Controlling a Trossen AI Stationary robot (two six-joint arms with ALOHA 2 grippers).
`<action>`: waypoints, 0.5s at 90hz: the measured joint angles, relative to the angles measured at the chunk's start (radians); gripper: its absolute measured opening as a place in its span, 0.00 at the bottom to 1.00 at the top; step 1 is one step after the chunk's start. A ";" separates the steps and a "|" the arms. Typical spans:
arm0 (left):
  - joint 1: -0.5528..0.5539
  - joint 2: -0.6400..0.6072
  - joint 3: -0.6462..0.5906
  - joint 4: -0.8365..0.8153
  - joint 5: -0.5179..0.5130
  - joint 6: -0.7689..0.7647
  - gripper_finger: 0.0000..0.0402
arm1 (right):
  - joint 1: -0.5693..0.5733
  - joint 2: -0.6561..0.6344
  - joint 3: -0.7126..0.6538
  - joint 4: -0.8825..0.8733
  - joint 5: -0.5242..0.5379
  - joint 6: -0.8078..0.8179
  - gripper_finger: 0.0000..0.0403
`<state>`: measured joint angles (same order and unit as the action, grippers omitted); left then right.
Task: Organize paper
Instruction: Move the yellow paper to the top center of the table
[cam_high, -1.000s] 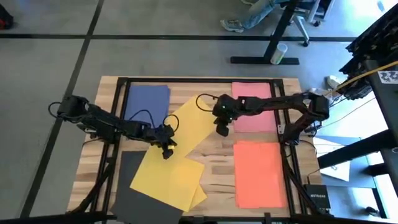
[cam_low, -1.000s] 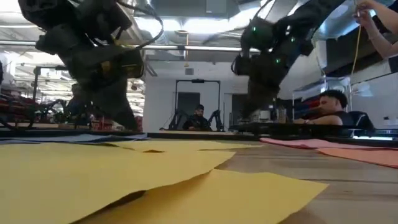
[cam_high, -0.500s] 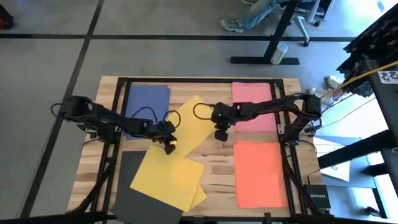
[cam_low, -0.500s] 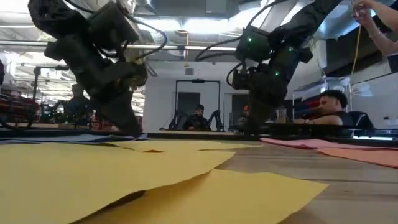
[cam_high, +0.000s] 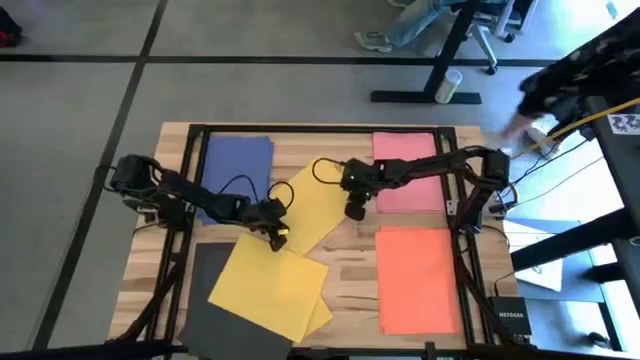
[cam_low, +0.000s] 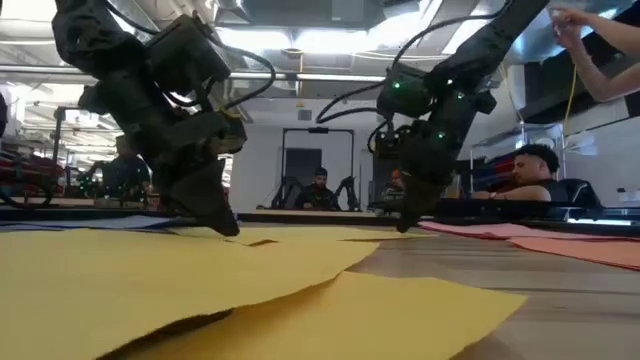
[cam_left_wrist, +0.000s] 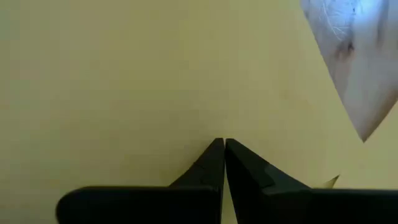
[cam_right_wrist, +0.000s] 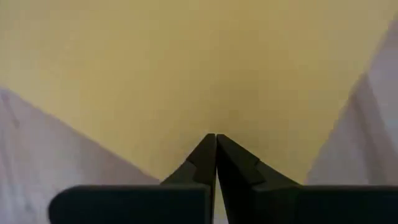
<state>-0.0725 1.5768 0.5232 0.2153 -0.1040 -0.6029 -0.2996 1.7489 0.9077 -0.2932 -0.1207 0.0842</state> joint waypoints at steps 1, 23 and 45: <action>-0.001 0.000 0.000 0.000 0.000 -0.001 0.00 | -0.004 0.000 0.000 0.000 0.001 0.001 0.00; -0.021 0.000 0.001 0.021 -0.001 -0.021 0.00 | -0.071 0.000 0.002 0.005 0.006 -0.007 0.00; -0.018 0.000 0.002 0.026 -0.003 -0.022 0.00 | -0.039 -0.076 0.031 -0.122 -0.077 -0.001 0.00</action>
<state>-0.0906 1.5772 0.5248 0.2416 -0.1066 -0.6247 -0.3382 1.6731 0.9382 -0.4154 -0.1979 0.0829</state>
